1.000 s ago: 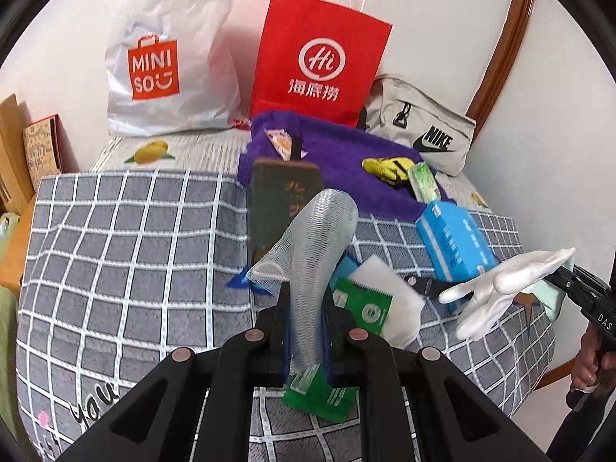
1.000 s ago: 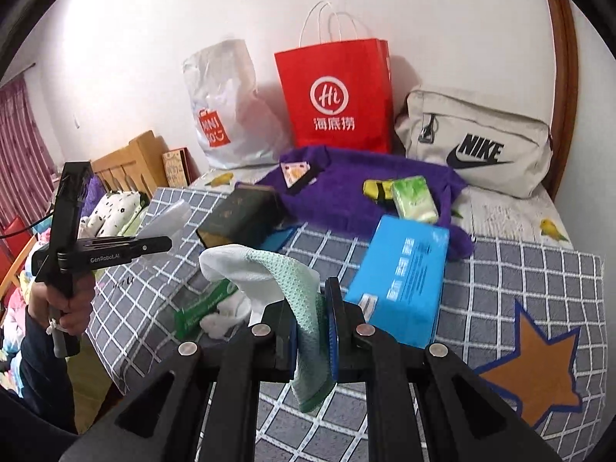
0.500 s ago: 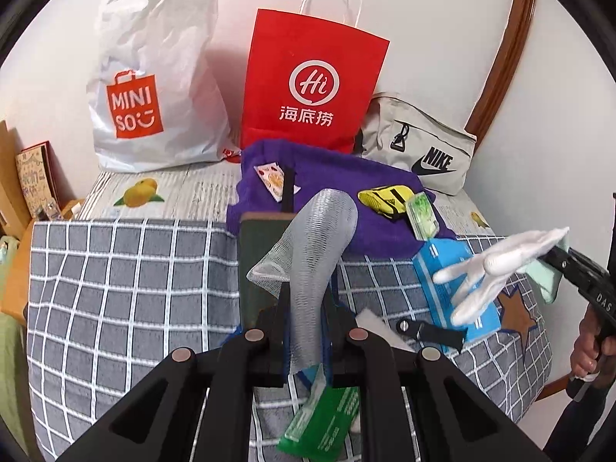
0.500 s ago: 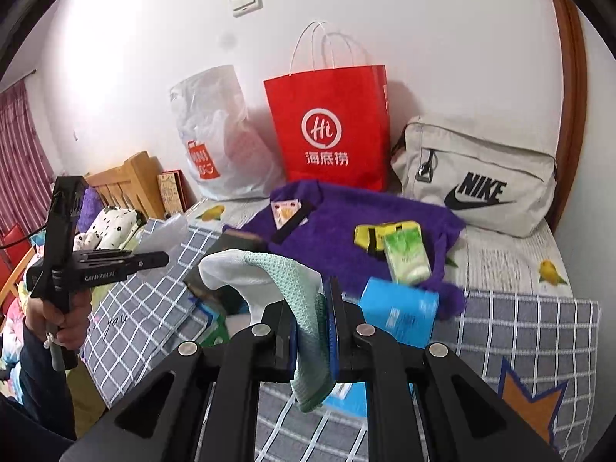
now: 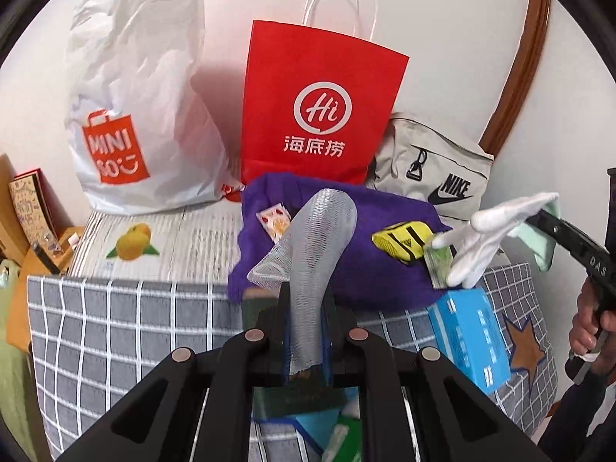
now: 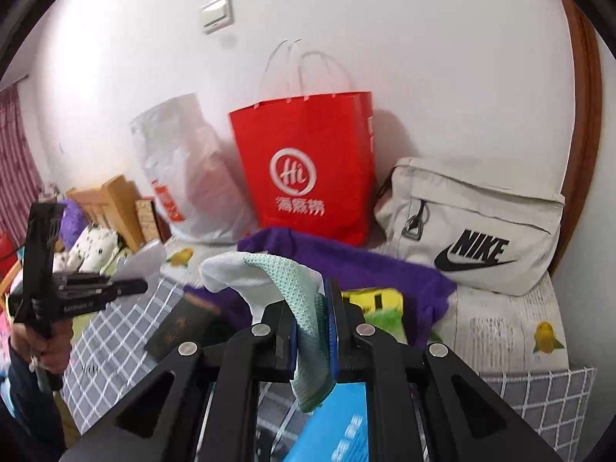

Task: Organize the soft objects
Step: 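Carry the mesh bag and mint green cloth over the purple towel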

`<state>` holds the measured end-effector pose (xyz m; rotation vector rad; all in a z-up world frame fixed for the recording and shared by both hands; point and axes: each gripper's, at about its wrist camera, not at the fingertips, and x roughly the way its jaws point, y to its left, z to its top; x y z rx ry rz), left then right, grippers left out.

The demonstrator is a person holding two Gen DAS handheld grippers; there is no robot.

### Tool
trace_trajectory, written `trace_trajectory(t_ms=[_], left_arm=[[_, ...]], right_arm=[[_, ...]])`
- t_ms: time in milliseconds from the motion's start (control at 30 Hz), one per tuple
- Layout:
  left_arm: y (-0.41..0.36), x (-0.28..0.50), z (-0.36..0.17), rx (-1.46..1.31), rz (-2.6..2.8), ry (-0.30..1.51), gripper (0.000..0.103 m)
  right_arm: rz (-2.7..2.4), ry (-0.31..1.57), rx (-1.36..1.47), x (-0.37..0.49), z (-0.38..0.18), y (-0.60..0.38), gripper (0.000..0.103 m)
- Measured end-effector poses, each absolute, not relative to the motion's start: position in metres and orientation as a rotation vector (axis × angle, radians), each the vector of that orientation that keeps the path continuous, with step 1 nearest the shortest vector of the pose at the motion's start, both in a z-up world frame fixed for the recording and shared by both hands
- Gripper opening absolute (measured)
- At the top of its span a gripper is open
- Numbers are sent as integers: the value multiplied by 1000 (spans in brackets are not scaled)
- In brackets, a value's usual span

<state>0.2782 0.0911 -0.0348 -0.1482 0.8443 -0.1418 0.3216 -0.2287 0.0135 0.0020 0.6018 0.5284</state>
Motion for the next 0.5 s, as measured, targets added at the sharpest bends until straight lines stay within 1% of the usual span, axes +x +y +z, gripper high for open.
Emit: trace_trajectory(t_ms=[333,500], left_arm=[[83,340,-46,-116,-140,884,12],[73,372,-51,-103,-157,897,12]], right_arm=[[500,631,29,389,5,-218,13],[509,680,51,420,-3,-209,13]])
